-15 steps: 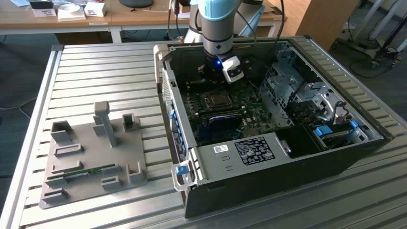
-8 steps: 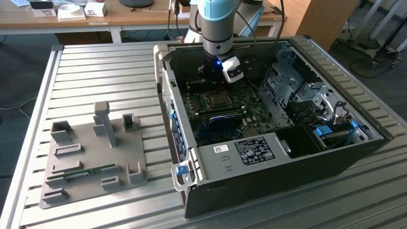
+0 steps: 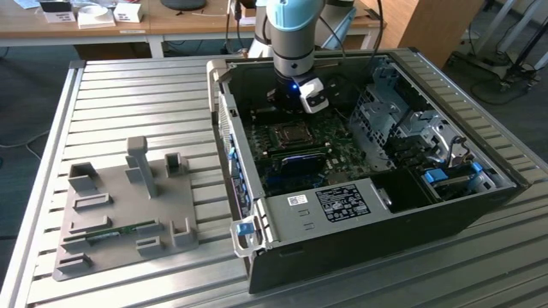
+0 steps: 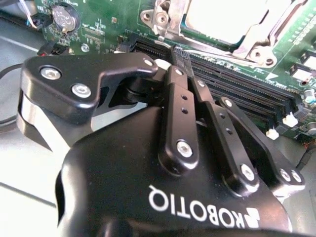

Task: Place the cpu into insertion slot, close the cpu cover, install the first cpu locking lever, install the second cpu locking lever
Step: 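Install the first cpu locking lever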

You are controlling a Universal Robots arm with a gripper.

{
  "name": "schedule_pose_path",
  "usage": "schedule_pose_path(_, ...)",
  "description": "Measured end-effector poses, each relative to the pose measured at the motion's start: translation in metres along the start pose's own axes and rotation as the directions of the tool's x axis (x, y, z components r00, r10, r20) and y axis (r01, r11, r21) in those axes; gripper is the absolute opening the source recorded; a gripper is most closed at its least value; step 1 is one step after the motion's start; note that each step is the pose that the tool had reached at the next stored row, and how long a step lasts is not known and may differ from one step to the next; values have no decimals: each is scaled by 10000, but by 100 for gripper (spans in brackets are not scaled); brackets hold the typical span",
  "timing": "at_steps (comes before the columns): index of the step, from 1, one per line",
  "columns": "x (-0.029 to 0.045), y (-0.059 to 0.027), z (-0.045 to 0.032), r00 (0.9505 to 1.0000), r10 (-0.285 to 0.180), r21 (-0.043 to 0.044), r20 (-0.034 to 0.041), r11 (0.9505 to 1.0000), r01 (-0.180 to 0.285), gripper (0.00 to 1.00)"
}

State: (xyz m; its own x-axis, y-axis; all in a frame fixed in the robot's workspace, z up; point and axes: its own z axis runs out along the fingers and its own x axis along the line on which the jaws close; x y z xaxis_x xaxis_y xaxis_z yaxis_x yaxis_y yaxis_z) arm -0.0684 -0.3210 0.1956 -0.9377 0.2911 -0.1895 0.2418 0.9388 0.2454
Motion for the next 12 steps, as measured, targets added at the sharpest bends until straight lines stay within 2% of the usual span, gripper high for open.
schedule_pose_path(12,17,-29,46,9999,-25,-36,124,10000,26,11)
